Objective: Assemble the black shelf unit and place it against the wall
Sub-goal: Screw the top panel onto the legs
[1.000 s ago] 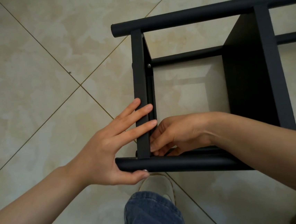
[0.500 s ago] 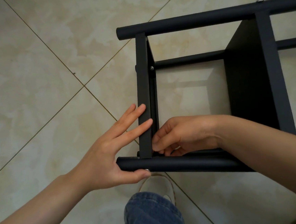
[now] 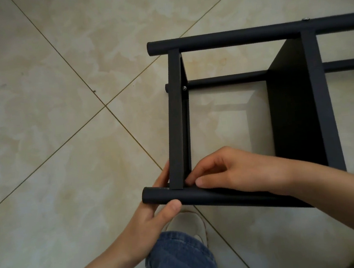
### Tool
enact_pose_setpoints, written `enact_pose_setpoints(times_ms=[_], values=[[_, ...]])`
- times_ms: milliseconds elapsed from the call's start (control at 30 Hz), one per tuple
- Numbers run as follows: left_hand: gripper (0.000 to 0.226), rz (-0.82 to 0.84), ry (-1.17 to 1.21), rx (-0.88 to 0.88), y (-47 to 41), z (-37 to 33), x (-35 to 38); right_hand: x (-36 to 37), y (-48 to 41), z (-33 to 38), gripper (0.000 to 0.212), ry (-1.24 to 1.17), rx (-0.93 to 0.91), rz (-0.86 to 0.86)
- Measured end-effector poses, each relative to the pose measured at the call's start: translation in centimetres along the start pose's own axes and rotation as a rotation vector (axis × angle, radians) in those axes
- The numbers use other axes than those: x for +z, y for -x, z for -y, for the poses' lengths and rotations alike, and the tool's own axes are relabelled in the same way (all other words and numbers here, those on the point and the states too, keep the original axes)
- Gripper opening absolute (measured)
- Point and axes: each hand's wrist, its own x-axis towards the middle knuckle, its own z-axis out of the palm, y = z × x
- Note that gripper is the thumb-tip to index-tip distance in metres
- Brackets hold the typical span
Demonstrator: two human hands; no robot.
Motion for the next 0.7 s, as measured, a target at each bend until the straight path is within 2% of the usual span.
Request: enact_pose_setpoints(times_ms=[133, 267, 467, 700], values=[[0.066, -0.024, 0.010, -0.010, 0.4, -0.6, 1.3, 0.3, 1.6, 0.4, 0.018, 0.154, -0.037, -0.038], [0.041, -0.066, 0.033, -0.013, 0.5, -1.3, 2.0, 1.3, 3.0, 0.6, 0.027, 0.350, -0.070, -0.127], [0.065, -0.092, 0.053, 0.071, 0.3, -1.5, 2.0, 2.2, 4.4, 1.5, 0.032, 0.516, -0.100, -0.265], [0.072, -0.122, 0.089, 0.144, 0.1, -1.5, 2.6, 2.6, 5.1, 2.1, 0.036, 0.561, -0.105, -0.293]])
